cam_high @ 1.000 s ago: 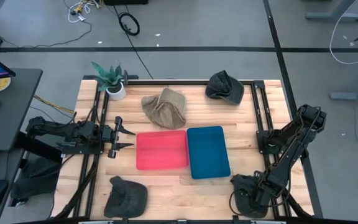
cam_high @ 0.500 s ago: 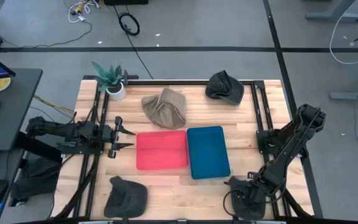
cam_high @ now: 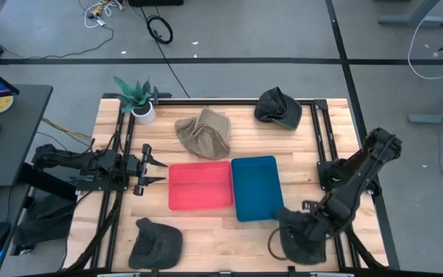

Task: Pick & Place hat
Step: Put the bottom right black cap into the blue bin

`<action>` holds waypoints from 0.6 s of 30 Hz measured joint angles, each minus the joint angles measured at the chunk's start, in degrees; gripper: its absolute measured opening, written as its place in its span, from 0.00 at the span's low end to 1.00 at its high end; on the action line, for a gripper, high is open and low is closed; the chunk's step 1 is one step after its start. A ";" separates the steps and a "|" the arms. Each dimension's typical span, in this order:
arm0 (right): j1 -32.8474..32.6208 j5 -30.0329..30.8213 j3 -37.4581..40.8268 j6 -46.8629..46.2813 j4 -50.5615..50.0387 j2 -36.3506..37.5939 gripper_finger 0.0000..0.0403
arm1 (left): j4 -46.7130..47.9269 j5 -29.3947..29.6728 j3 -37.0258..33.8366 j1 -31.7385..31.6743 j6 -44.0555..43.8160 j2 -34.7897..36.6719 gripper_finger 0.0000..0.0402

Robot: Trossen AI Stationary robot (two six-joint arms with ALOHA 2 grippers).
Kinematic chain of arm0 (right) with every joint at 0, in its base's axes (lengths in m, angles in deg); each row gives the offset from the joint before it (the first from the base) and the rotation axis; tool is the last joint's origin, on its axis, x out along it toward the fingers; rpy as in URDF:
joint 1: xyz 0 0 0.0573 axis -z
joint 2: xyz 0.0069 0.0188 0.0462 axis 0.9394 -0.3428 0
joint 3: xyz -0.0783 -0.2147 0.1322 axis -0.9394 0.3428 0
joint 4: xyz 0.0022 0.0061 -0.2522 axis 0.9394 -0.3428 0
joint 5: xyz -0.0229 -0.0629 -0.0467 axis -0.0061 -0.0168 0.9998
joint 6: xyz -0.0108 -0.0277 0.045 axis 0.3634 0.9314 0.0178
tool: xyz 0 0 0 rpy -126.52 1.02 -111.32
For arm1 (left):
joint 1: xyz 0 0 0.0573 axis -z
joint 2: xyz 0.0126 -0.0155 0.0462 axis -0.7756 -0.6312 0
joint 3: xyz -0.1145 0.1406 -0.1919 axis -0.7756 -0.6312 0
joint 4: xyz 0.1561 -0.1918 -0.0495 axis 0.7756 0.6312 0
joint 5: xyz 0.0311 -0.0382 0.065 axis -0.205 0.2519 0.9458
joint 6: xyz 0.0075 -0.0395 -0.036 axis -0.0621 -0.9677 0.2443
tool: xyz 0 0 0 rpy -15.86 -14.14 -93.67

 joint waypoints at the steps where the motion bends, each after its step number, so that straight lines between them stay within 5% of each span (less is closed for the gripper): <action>1: 1.23 -0.01 -0.41 1.58 -1.23 0.00 0.00 | 0.00 0.00 -0.02 0.00 0.00 0.00 0.52; 18: 27.03 3.20 -0.63 34.18 -1.85 -0.02 0.00 | 0.00 0.00 0.00 0.00 0.02 -0.02 0.52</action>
